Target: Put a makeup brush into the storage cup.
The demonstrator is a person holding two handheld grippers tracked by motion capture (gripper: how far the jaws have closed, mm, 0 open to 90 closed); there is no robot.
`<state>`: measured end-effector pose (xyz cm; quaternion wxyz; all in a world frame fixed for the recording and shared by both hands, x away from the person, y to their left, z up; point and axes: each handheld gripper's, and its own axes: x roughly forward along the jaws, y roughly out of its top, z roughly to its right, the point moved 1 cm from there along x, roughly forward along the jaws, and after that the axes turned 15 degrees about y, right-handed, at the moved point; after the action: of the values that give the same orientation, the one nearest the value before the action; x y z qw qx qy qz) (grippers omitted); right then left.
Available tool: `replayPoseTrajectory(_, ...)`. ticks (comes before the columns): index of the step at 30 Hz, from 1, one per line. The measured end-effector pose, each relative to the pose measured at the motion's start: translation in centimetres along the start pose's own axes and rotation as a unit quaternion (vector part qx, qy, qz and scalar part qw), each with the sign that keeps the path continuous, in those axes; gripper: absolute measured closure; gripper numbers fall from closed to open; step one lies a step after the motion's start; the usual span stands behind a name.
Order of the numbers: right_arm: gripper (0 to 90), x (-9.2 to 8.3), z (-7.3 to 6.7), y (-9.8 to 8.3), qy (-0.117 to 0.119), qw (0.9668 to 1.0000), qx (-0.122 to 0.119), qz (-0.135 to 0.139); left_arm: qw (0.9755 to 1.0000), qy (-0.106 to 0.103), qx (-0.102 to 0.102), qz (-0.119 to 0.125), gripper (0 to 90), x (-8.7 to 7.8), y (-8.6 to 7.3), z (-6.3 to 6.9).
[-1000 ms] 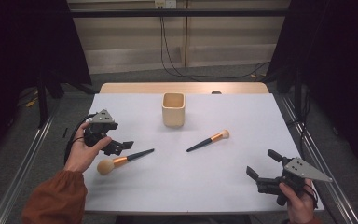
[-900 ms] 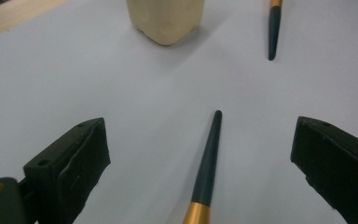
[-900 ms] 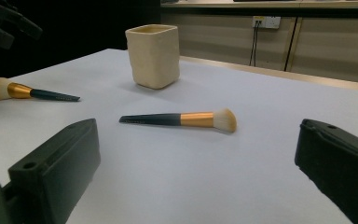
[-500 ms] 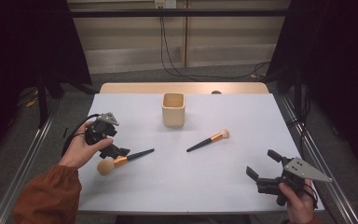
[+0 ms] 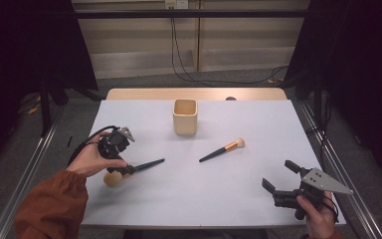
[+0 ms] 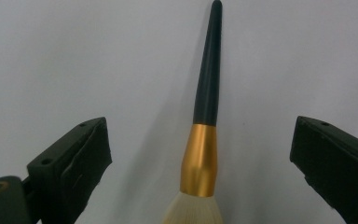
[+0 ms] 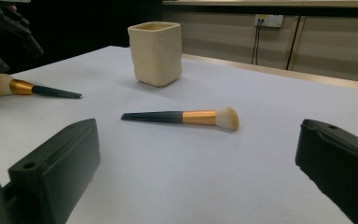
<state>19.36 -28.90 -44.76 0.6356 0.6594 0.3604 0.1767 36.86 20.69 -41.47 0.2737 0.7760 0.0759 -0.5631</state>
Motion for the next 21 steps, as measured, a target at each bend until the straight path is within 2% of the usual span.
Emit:
replayPoseTrajectory(3, 0.0, 0.0, -0.1, 0.0, 0.001, 1.0000, -0.001, 0.000, 0.9999, 0.000, 0.001, -0.017, 4.5, 0.4, -0.1, 0.0)
replayPoseTrajectory(6, 0.0, 0.0, 0.0, 0.0, 0.001, 1.0000, -0.003, -0.002, 0.9996, -0.003, 0.014, -0.023, 4.3, 0.8, -0.2, 0.1)
replayPoseTrajectory(11, 0.0, 0.0, 0.0, 0.0, 0.000, 1.0000, -0.003, -0.002, 0.9984, 0.006, 0.022, -0.052, 4.4, 1.7, -0.5, 0.3)
replayPoseTrajectory(12, 0.0, 0.0, 0.0, 0.0, 0.001, 1.0000, -0.003, -0.002, 0.9981, 0.000, 0.024, -0.057, 6.2, 1.8, -0.5, 0.3)
replayPoseTrajectory(14, 0.0, 0.0, 0.0, 0.0, 0.000, 1.0000, -0.003, -0.002, 0.9981, -0.005, 0.020, -0.058, 10.7, 2.1, -0.5, 0.3)
replayPoseTrajectory(17, 0.0, 0.0, 0.0, 0.0, 0.001, 1.0000, -0.004, -0.003, 0.9974, -0.009, 0.029, -0.065, 12.7, 2.4, -0.5, 0.3)
replayPoseTrajectory(21, 0.0, 0.1, 0.0, 0.0, 0.000, 1.0000, -0.004, -0.004, 0.9970, -0.012, 0.041, -0.064, 15.6, 2.7, -0.4, 0.3)
